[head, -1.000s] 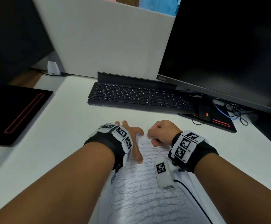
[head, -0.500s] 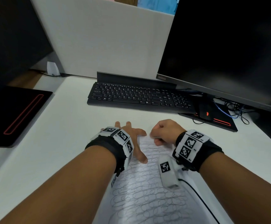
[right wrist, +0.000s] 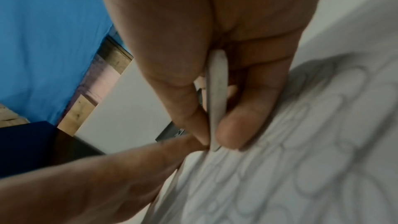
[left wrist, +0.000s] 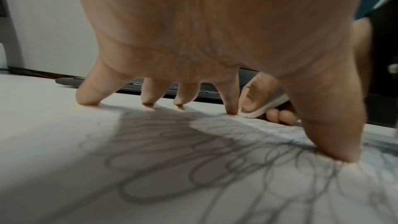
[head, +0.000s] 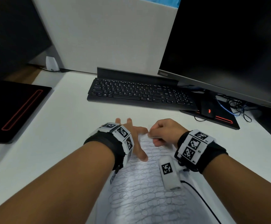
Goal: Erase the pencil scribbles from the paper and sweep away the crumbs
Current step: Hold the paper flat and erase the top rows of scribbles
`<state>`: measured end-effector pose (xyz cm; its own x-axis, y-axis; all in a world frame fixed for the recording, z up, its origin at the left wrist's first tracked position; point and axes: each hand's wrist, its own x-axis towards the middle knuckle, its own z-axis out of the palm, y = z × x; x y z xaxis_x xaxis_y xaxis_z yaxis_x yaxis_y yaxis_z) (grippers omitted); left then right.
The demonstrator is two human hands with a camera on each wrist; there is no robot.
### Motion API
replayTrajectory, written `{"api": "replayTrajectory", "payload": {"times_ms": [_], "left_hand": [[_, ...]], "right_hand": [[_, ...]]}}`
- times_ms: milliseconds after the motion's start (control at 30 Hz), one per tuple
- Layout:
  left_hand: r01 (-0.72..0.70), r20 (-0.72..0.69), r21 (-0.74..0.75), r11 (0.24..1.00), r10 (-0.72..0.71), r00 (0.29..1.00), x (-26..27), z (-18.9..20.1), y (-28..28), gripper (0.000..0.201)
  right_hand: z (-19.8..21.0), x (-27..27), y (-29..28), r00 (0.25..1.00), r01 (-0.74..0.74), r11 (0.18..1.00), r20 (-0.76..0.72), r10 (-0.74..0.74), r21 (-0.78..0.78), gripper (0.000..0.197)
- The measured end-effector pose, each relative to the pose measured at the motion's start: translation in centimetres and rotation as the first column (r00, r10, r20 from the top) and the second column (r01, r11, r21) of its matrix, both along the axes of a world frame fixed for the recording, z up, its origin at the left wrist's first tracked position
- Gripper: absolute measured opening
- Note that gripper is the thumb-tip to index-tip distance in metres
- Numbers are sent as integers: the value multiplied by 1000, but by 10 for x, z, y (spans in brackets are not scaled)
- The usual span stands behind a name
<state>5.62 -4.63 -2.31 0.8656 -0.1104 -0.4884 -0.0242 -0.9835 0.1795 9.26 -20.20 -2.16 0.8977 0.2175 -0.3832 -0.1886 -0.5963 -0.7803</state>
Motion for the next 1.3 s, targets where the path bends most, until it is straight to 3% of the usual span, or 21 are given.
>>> {"api": "replayTrajectory", "payload": {"times_ms": [133, 267, 367, 633, 800, 900, 1033, 1167, 1300], "left_hand": [[14, -12, 29, 999, -13, 1000, -2, 5, -3, 93], [20, -15, 61, 998, -19, 1000, -1, 7, -5, 91], [16, -10, 40, 999, -16, 1000, -2, 8, -5, 91], [4, -24, 10, 1000, -4, 1000, 1, 5, -3, 95], [24, 42, 13, 1000, -24, 999, 0, 0, -1, 95], [46, -27, 16, 999, -46, 999, 0, 5, 0, 97], [70, -51, 39, 997, -68, 996, 2, 9, -1, 100], [90, -52, 58, 994, -87, 995, 4, 10, -1, 100], [75, -57, 65, 995, -71, 996, 4, 10, 0, 105]], "right_hand": [[5, 7, -2, 999, 53, 997, 10, -52, -47, 11], [1, -2, 2, 998, -9, 1000, -57, 7, -26, 11], [3, 2, 0, 997, 71, 997, -9, -72, -35, 11], [1, 3, -9, 993, 93, 993, 76, -88, -70, 6], [-2, 0, -7, 988, -48, 991, 139, 66, -126, 5], [1, 4, -8, 979, -72, 978, 176, 107, -195, 4], [7, 5, -14, 925, -143, 911, 276, 263, -388, 13], [15, 2, -16, 889, -217, 874, 282, 361, -435, 11], [21, 7, -3, 826, -285, 783, 272, 493, -554, 19]]}}
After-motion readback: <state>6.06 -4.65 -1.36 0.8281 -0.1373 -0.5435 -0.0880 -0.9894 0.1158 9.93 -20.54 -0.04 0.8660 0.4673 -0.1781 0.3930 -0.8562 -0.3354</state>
